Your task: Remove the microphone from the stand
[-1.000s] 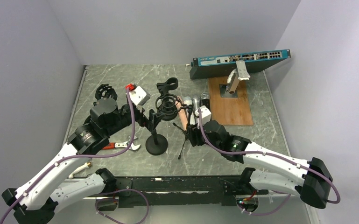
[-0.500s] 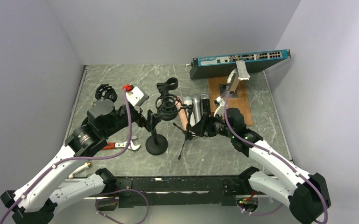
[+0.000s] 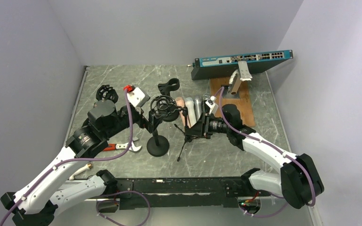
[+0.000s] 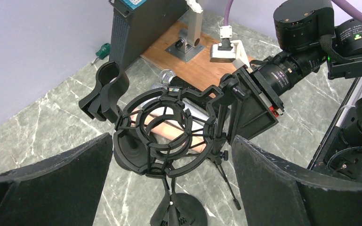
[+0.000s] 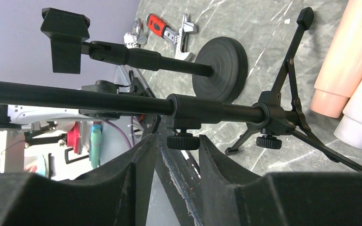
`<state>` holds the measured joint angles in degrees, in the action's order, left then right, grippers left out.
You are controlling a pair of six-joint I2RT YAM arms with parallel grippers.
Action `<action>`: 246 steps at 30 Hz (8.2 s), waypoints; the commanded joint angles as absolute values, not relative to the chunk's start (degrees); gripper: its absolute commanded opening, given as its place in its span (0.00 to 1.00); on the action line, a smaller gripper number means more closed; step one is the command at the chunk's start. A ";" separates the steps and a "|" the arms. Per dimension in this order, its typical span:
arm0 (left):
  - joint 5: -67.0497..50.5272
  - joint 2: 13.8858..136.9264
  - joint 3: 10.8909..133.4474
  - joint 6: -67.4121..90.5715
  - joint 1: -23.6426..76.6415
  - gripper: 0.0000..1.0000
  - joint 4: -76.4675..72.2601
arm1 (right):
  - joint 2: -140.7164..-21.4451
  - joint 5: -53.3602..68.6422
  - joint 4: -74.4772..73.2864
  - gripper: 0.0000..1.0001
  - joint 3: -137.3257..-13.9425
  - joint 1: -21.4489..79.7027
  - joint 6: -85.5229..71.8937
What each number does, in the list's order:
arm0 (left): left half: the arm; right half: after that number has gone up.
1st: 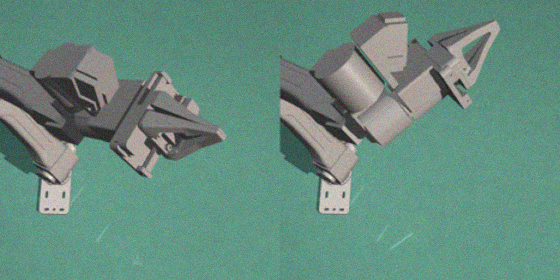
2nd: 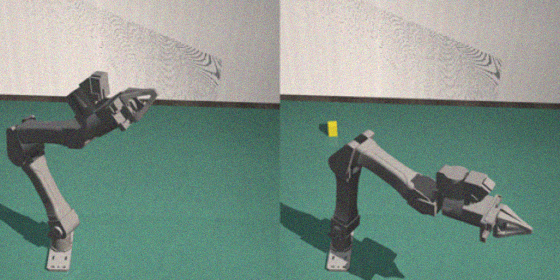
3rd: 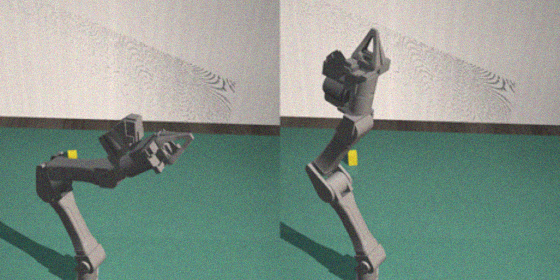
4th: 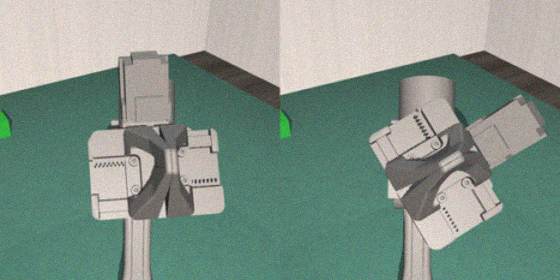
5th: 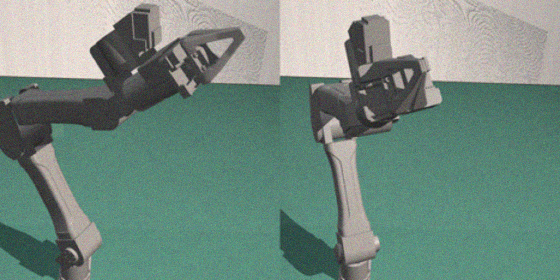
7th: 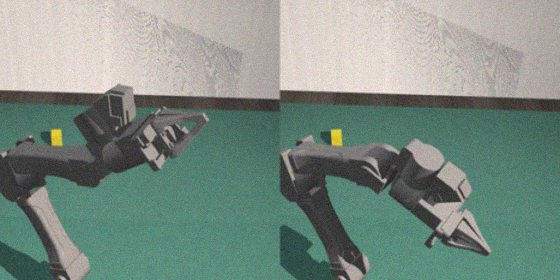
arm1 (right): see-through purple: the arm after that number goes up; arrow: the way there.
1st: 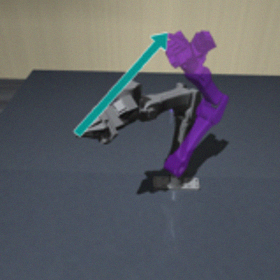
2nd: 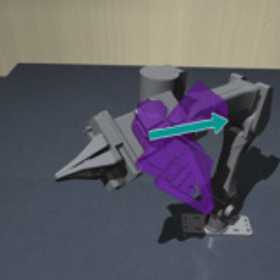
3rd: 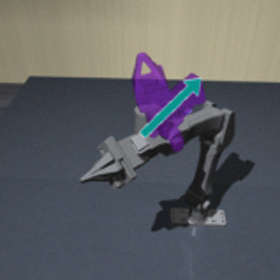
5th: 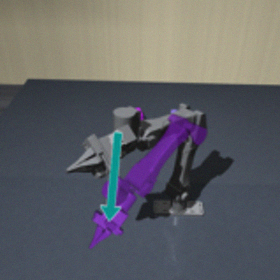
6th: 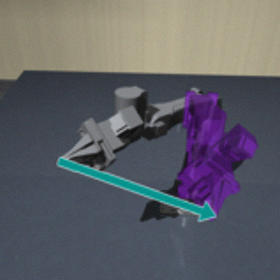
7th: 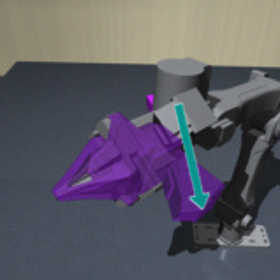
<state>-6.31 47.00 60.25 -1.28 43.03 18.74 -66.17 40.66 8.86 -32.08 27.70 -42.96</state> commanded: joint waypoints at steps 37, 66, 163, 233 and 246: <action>-7.84 48.55 62.56 -0.43 43.38 0.99 18.09 | -61.69 -33.07 -17.05 0.06 -45.31 59.68 -20.22; -6.24 45.79 61.48 -0.44 43.44 0.99 16.79 | -46.88 7.42 -17.04 0.84 -49.03 42.16 -25.30; -4.11 45.22 61.52 -0.41 43.69 0.99 17.25 | -59.47 -18.04 -23.82 0.74 -60.65 57.70 -19.14; 25.48 20.09 69.15 5.18 43.90 0.99 17.51 | -40.88 -34.69 -20.32 1.00 -77.28 57.08 -11.07; 30.27 20.18 71.45 8.33 43.84 0.99 25.47 | -31.35 -41.05 -13.97 1.00 -68.62 57.20 -10.38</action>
